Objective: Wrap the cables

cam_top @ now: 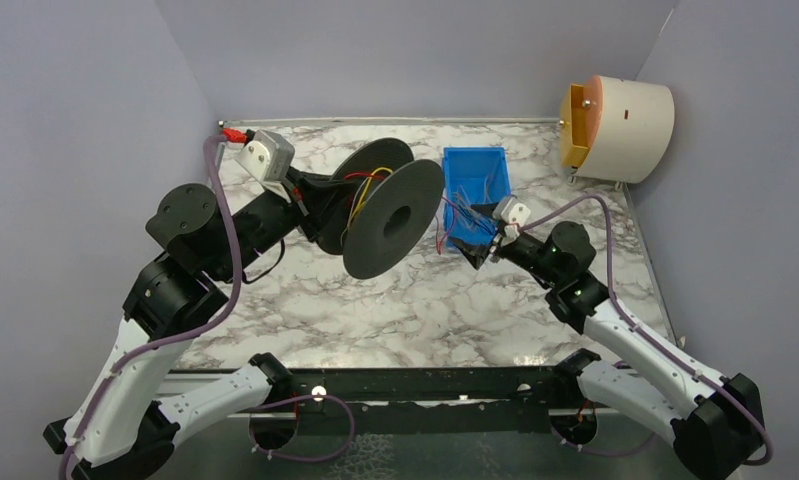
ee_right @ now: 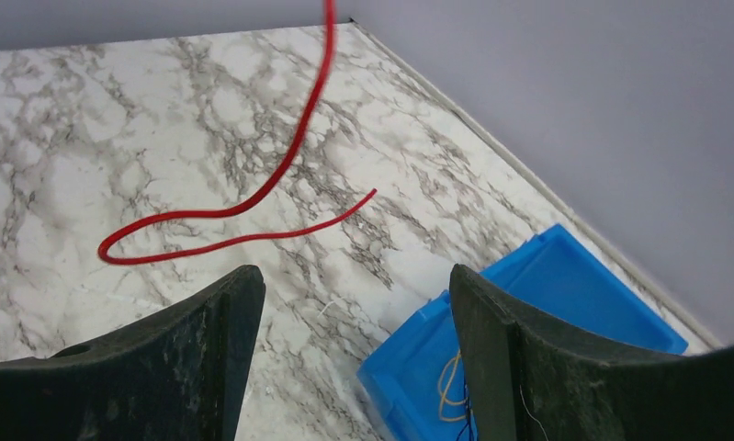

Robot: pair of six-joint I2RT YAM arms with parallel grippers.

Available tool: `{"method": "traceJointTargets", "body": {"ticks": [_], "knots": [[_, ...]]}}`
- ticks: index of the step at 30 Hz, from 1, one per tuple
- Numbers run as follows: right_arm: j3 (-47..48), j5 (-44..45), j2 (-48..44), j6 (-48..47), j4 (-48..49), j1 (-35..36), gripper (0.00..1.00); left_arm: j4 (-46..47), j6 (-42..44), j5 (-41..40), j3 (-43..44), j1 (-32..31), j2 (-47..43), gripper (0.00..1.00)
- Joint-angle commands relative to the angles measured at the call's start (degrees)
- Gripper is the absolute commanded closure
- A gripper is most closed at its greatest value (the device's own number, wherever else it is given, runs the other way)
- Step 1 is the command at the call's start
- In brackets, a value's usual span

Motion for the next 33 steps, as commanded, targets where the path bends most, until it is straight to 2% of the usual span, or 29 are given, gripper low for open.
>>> {"method": "traceJointTargets", "body": {"ticks": [1, 8, 12, 28, 33], "knots": [[-1.5, -11.3, -1.9, -12.1, 1.6, -0.2, 0.22, 3.5, -0.4, -0.7, 4.5, -0.2, -1.1, 1.00], [1.4, -22.8, -1.3, -23.6, -6.5, -0.2, 0.24, 1.3, -0.8, 1.5, 6.8, -0.2, -0.5, 1.00], [2.7, -24.4, 0.2, -27.7, -8.4, -0.1, 0.26, 1.2, -1.3, 2.9, 7.2, -0.1, -0.3, 1.00], [3.9, -23.4, 6.1, -27.1, 4.6, 1.7, 0.33, 1.0, -3.1, 6.9, 9.5, -0.2, 1.3, 1.00], [4.0, -22.9, 8.6, -26.3, 6.4, 2.7, 0.39, 1.0, -3.3, 7.4, 9.9, -0.2, 1.9, 1.00]]}}
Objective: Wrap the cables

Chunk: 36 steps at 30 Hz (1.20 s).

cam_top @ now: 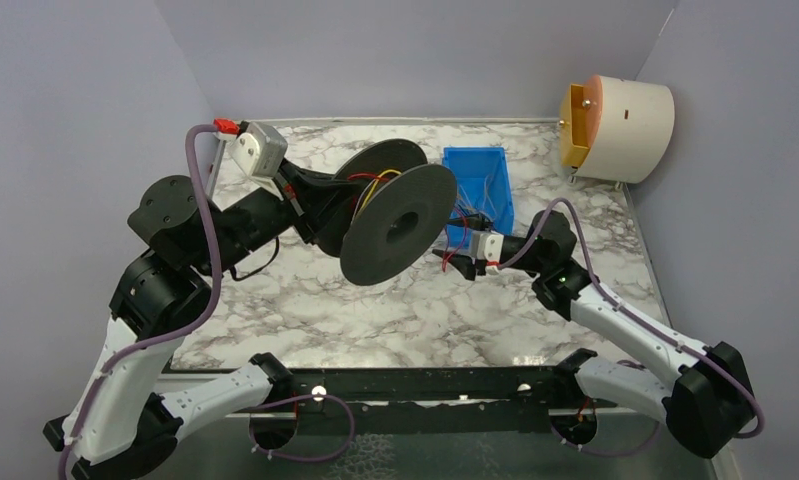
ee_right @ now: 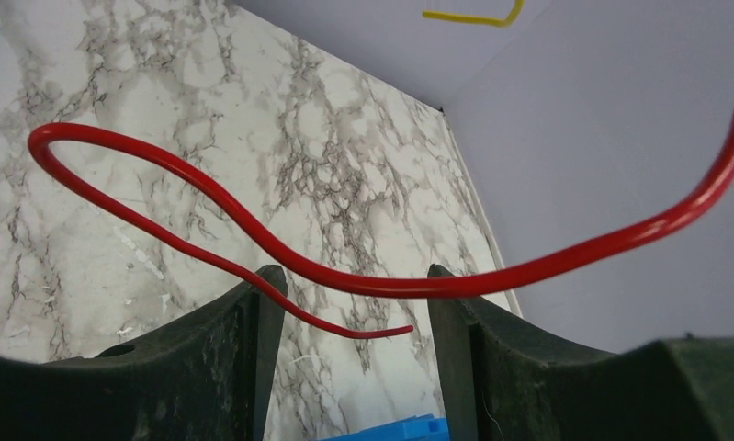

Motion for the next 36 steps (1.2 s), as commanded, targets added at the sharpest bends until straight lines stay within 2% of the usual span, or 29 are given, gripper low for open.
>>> {"method": "traceJointTargets", "body": {"ticks": [1, 7, 14, 19, 27, 36], "knots": [[1.5, 0.6, 1.7, 1.2, 4.9, 0.9, 0.41, 4.6, -1.5, 1.8, 3.1, -0.1, -0.2, 1.00], [0.1, 2.8, 1.6, 1.9, 5.3, 0.9, 0.52, 4.6, -1.4, 1.3, 3.0, -0.2, -0.3, 1.00], [-2.1, 3.4, 1.0, 5.7, 6.3, 0.9, 0.98, 5.2, -1.9, 0.8, 3.0, -0.2, 0.2, 1.00], [-6.0, 4.5, 0.2, 12.1, 9.9, 2.4, 0.99, 6.7, -4.4, -4.5, 1.9, -0.2, 0.6, 1.00], [-9.8, 17.5, 4.0, 22.8, 12.7, 12.7, 0.99, 14.4, -8.9, -14.8, -3.8, -0.2, -0.2, 1.00], [-8.7, 31.3, 7.3, 27.6, 10.8, 26.2, 0.99, 17.7, -11.4, -31.3, -9.5, -0.2, -0.3, 1.00]]}}
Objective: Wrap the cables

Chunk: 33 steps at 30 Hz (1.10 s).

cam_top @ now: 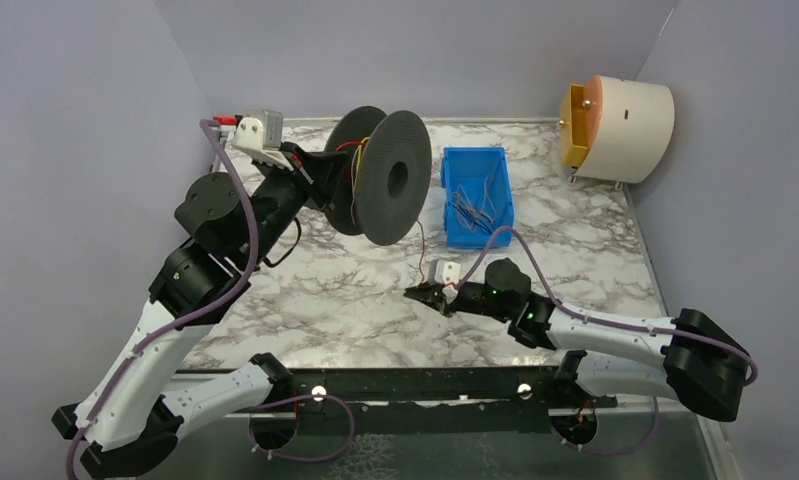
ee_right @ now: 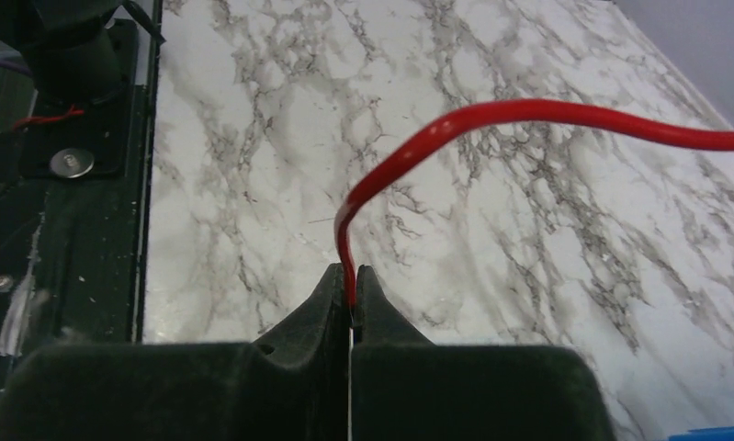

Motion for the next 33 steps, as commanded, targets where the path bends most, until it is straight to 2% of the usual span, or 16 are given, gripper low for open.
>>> {"method": "traceJointTargets", "body": {"ticks": [1, 5, 12, 18, 26, 33], "knots": [[1.5, 10.5, 1.8, 4.5, 0.0, 6.2, 0.99, 9.4, -3.4, -13.6, -3.0, -0.2, -1.4, 1.00], [4.3, 13.5, 2.4, 8.4, -3.1, 10.9, 0.99, 10.8, -2.5, -21.0, -5.5, -0.2, -0.9, 1.00], [12.5, 19.1, 3.4, 10.5, -15.0, 20.2, 0.99, 13.9, 0.9, -29.4, -9.6, -0.2, 2.5, 1.00], [18.8, 19.4, 3.7, 14.6, -24.9, 23.6, 0.99, 14.5, 3.2, -30.8, -9.8, -0.2, 6.9, 1.00], [31.7, 21.3, 4.2, 17.9, -42.6, 25.5, 0.99, 14.2, 6.2, -31.8, -12.1, -0.2, 11.6, 1.00], [41.5, 30.3, 3.5, 18.2, -57.2, 25.5, 0.99, 13.1, 8.1, -29.3, -16.8, -0.8, 11.4, 1.00]]}}
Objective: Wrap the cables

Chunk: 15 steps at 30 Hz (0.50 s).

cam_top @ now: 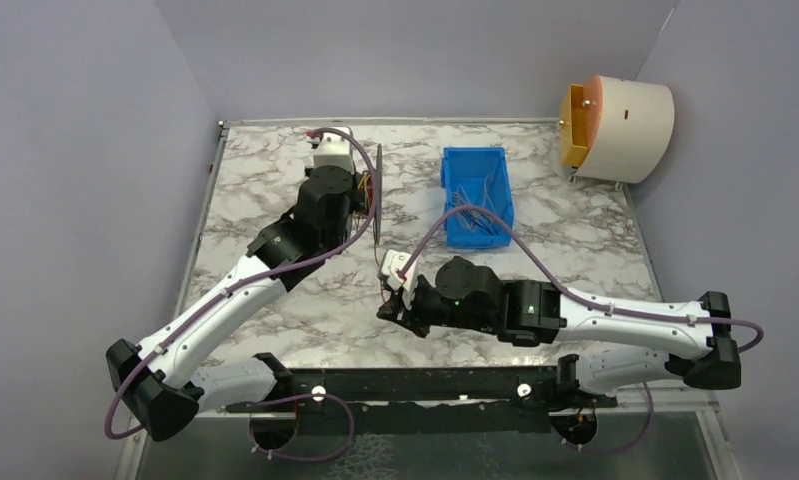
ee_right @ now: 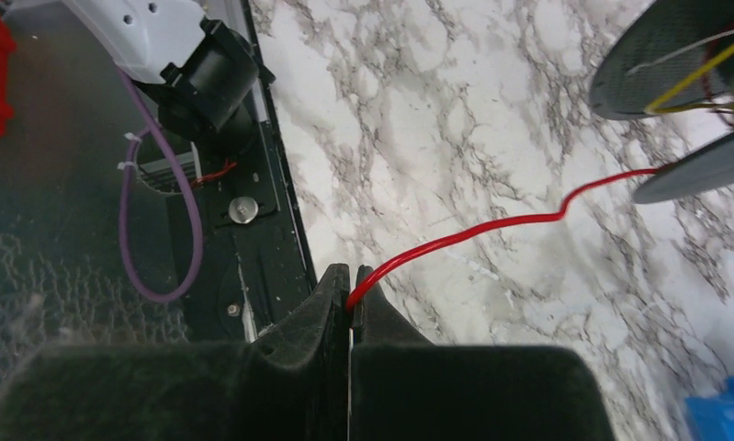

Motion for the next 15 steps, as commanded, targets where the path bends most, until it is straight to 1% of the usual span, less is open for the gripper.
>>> {"method": "traceJointTargets", "body": {"ticks": [1, 5, 10, 15], "knots": [[6.4, 7.7, -1.1, 0.7, -13.2, 0.8, 0.99, 4.0, 2.4, 0.2, -0.7, -0.8, -0.9, 1.00], [11.1, 13.7, -1.8, -1.1, -19.0, 0.7, 0.99, 1.3, 4.9, 1.9, -1.4, -3.2, -0.3, 1.00], [16.7, 20.3, -0.4, -6.5, -25.0, 0.4, 0.99, -1.0, 7.6, 6.6, -3.1, -6.5, -0.5, 1.00], [20.0, 24.1, -0.4, -14.1, -26.3, -1.5, 0.99, -3.9, 10.6, 11.8, -5.5, -9.4, -1.1, 1.00]]}}
